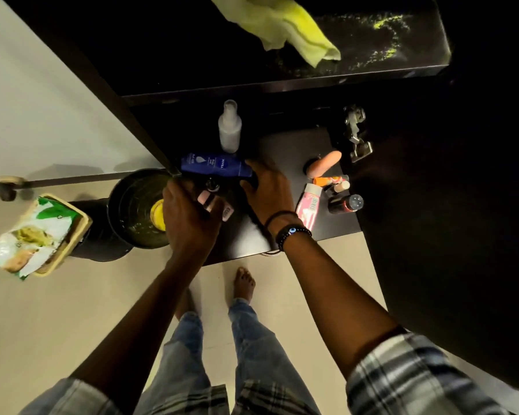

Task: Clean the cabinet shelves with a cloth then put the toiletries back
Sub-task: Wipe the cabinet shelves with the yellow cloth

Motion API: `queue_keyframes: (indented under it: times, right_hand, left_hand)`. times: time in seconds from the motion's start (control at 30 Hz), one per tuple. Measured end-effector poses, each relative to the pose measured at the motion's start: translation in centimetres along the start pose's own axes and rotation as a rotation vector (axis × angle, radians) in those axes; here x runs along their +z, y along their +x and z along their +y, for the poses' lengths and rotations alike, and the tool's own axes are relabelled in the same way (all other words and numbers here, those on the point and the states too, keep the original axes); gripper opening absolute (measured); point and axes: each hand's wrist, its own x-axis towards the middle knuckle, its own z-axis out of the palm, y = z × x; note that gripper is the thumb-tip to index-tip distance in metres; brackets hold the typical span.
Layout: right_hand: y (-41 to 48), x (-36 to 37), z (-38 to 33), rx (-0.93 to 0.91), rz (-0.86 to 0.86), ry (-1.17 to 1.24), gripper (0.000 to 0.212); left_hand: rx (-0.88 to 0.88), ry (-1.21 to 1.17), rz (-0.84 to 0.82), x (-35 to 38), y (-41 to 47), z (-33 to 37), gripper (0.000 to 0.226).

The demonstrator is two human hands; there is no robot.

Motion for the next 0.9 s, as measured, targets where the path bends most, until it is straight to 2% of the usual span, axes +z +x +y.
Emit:
queue_keyframes:
  times: [0.17, 0.37, 0.5, 0.67, 0.9]
  right_hand:
    - [1.6, 0.3, 0.2, -0.056, -0.065, -0.178, 0.046]
    - [2.4, -1.2, 0.2, -0.095, -0.129, -0.272, 0.044]
    - [3.3, -4.5, -0.1, -0.138, -0.155, -0.442, 0.036]
    - [4.3, -10.2, -0.4, -0.206, -0.11, -0.58, 0.032]
    - [5.1, -15.5, 0.8, -0.057, -0.057, -0.633, 0.035]
  left_hand:
    - [0.062, 0.057, -0.021, 0.0, 1.4, 0.9, 0.061]
    - [0.154, 0.054, -0.059, 0.3, 2.4, 0.8, 0.031]
    - [0.195, 0.005, -0.098, 0.4, 2.0, 0.9, 0.027]
    - [0.22, -0.149, -0.149, 1.5, 1.0, 3.4, 0.023]
    - [0.238, -0.08, -0.172, 5.8, 1.1, 7.7, 0.019]
